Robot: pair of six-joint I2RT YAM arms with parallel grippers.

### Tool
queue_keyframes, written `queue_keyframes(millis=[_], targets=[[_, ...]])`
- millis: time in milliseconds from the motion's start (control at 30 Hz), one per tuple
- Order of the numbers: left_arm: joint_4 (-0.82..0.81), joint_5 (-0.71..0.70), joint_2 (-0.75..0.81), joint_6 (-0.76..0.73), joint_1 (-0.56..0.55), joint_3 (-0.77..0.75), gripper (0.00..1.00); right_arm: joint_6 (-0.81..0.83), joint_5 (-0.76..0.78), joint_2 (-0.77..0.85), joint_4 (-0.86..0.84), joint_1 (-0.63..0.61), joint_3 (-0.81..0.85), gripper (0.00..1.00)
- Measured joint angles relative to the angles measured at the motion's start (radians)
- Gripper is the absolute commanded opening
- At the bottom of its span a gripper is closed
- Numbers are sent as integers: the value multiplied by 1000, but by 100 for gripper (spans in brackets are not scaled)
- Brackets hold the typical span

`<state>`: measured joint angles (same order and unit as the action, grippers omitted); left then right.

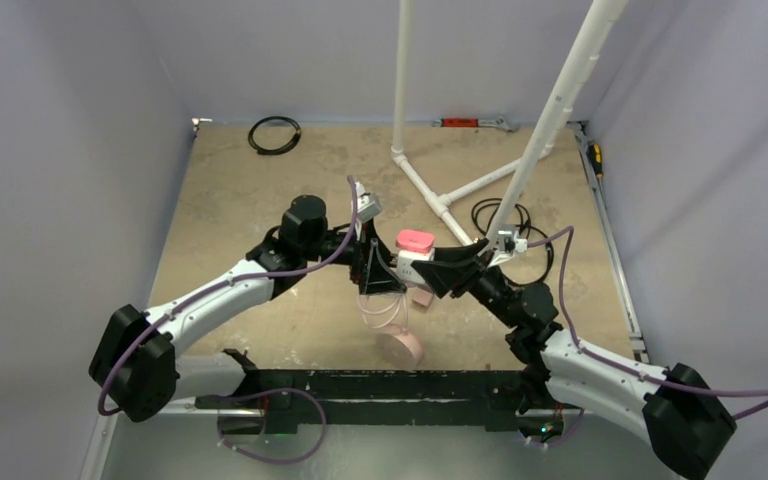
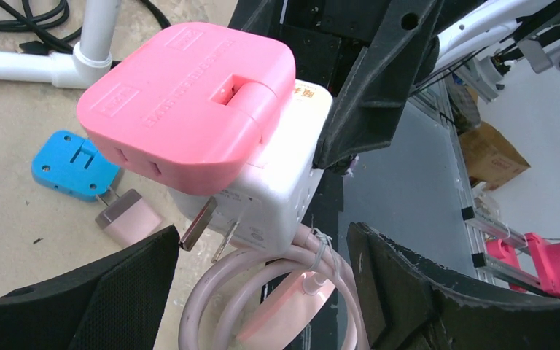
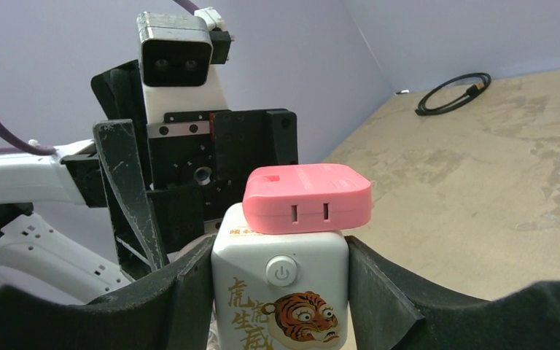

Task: Pull the plug off the socket
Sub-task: Remove the plug from the socket.

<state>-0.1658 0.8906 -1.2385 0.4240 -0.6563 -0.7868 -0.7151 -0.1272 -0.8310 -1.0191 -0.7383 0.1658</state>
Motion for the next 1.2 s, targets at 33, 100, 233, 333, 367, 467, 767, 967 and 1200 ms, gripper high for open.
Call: queue_keyframes(millis=[33, 100, 233, 333, 367, 467, 767, 967, 1200], targets=[[-9, 3, -1, 5, -1, 0, 85, -2, 0, 0, -2, 0, 0, 0], [-25, 5, -2, 15, -1, 0, 85, -3, 0, 0, -7, 0, 0, 0], [-37, -2, -7, 29, -1, 0, 85, -4, -4, -10, -21, 0, 0, 0], [-31, -24, -13, 28, -1, 0, 83, -6, -7, -21, -22, 0, 0, 0], [-27, -31, -14, 28, -1, 0, 81, -6, -8, -24, -22, 0, 0, 0], [-27, -52, -16, 29, -1, 0, 70, -7, -14, -39, -24, 1, 0, 0], [-20, -66, -19, 29, 2, 0, 23, -19, -18, -97, -79, 4, -7, 0], [-10, -68, -18, 28, 2, 0, 0, -26, -18, -105, -85, 4, -9, 0], [21, -69, -9, 3, 2, 0, 0, -30, -34, -96, -54, 4, -8, 63]])
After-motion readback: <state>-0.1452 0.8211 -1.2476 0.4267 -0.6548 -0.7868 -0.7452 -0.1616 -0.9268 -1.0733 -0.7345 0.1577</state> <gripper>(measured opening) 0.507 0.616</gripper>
